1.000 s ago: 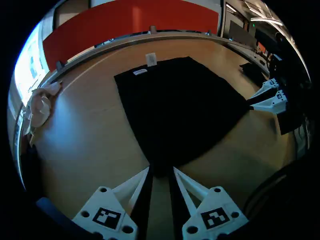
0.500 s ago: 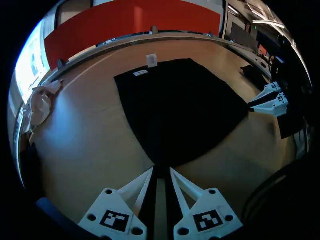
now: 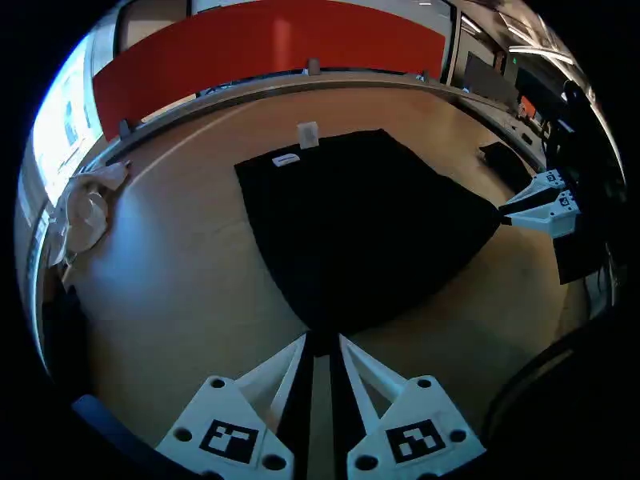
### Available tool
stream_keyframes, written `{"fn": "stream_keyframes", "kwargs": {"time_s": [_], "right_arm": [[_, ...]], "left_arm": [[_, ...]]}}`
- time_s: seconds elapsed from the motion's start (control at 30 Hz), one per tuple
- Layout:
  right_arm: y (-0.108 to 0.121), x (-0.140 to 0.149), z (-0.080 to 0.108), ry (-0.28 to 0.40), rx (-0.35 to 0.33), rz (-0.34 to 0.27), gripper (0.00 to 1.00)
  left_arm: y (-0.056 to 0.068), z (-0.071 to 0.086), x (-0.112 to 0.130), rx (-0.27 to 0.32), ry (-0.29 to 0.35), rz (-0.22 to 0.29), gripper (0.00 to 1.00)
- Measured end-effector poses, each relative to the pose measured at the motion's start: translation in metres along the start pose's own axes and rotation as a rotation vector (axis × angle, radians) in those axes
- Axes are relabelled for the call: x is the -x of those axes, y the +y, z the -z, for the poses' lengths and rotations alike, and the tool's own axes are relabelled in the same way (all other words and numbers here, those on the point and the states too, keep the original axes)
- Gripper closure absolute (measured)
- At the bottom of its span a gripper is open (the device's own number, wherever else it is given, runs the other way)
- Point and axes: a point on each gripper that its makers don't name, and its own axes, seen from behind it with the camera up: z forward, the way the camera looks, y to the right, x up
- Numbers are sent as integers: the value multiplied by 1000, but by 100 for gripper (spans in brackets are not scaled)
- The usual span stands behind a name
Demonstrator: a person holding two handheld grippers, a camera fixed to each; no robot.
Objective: Fold towel
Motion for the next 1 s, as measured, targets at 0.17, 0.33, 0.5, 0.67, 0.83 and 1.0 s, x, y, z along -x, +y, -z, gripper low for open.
{"fn": "stream_keyframes", "kwargs": {"time_s": [0.17, 0.33, 0.5, 0.67, 0.83, 1.0], "right_arm": [[-1, -14, 13, 29, -3, -1, 87], [-4, -25, 27, 51, -4, 4, 87], [-6, -34, 41, 66, -6, 5, 87], [-7, -39, 55, 71, -6, -5, 88], [-10, -39, 69, 73, -11, -15, 88], [-15, -40, 80, 73, -16, -14, 88]], "left_arm": [[1, 11, -6, 2, 1, 12, 87], [3, 23, -12, 3, 3, 12, 87], [7, 37, -16, 10, 0, 12, 87], [15, 52, -20, 31, -3, 17, 87], [20, 64, -21, 39, -6, 25, 87], [24, 76, -20, 48, -16, 34, 87]]}}
